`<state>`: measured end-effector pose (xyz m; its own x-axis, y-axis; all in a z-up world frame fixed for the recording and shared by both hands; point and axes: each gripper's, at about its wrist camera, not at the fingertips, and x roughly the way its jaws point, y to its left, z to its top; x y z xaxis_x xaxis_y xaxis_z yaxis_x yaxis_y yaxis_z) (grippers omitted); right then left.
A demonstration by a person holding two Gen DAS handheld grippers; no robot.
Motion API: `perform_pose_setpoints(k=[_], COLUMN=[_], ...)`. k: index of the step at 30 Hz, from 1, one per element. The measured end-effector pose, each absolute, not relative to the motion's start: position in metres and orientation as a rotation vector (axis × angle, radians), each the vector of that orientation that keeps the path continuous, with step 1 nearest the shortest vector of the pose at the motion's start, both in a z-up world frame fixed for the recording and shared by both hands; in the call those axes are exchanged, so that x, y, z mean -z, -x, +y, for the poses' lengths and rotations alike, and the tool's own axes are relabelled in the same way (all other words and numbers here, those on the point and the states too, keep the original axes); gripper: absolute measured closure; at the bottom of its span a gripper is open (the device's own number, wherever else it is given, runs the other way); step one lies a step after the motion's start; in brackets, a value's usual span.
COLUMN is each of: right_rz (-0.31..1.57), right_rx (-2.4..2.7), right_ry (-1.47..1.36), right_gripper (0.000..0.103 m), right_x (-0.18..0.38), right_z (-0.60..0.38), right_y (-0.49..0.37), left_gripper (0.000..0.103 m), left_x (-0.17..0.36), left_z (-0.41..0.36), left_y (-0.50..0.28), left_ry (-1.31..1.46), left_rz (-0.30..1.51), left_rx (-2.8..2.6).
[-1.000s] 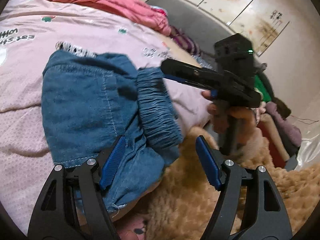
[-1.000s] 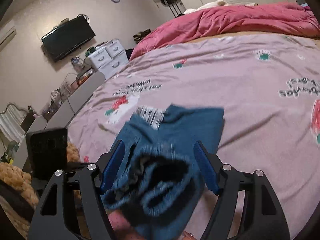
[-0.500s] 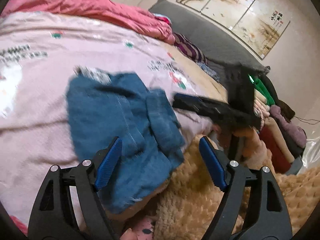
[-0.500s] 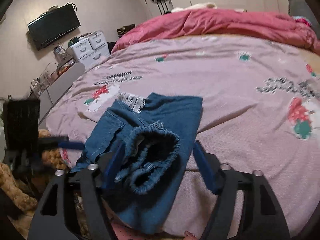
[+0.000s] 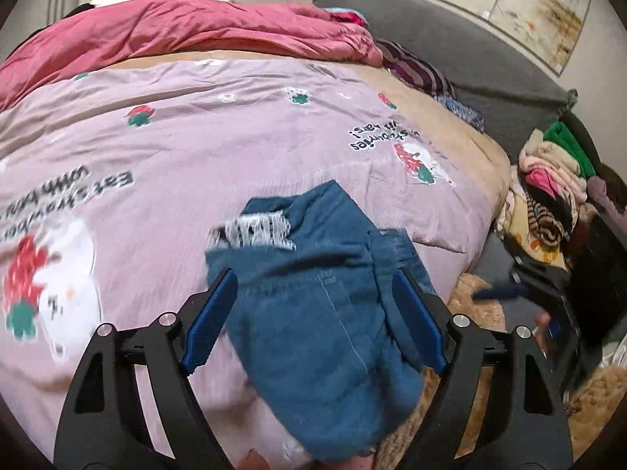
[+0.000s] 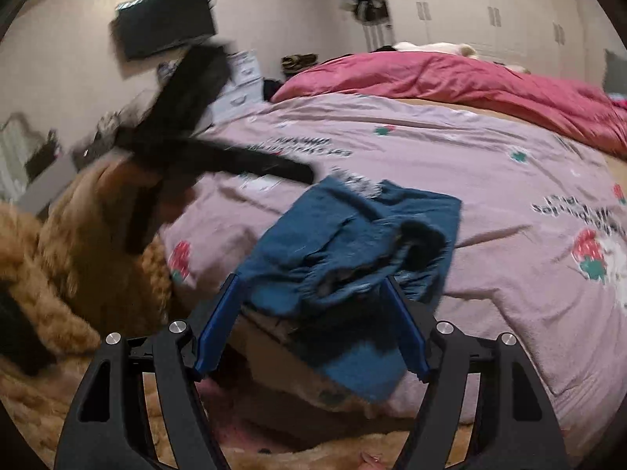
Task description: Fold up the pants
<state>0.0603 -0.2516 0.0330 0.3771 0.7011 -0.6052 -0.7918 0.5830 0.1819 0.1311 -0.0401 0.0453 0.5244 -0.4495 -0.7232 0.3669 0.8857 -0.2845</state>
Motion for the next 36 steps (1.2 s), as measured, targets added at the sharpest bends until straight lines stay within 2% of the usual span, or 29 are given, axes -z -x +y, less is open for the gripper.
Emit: perform_pose_setpoints(k=[5, 10, 14, 16, 21, 25, 28, 30, 36], right_rz=[0.707, 0.760, 0.838, 0.856, 0.840, 0.904, 0.855, 0.810, 0.643], right_rx=[-0.978, -0.951, -0.951, -0.958, -0.966, -0.909, -0.902, -0.923, -0.985], right_ry=[0.249, 0.337, 0.367, 0.378, 0.344, 0.322, 0.394, 0.372, 0.419], right_gripper=[0.050, 0.056, 0.082, 0.085, 0.086, 0.086, 0.078, 0.067, 0.066], right_x=[-0.031, -0.018, 0.007, 0.013, 0.001, 0.019, 0.016, 0.002, -0.032], right_z=[-0.233, -0.215, -0.203, -0.201, -0.224, -0.238, -0.231, -0.234, -0.226], right_y=[-0.054, -0.067, -0.082, -0.083, -0.081, -0.091, -0.074, -0.063, -0.027], left_gripper=[0.047, 0.048, 0.048, 0.048, 0.048, 0.044, 0.043, 0.043, 0.043], left_x=[-0.035, -0.020, -0.002, 0.007, 0.012, 0.015, 0.015, 0.012, -0.021], left_z=[-0.048, -0.054, -0.054, -0.052, -0.038, -0.037, -0.038, -0.036, -0.024], left_y=[-0.156, -0.165, -0.172, -0.172, -0.173, -0.174, -0.174, -0.172, -0.150], left_ry=[0.021, -0.086, -0.170, -0.218, -0.159, -0.126, -0.120, -0.117, -0.063], left_rz=[0.936, 0.928, 0.946, 0.957, 0.969, 0.971, 0.964, 0.950, 0.875], left_rx=[0.546, 0.575, 0.500, 0.455, 0.451, 0.449, 0.444, 0.439, 0.436])
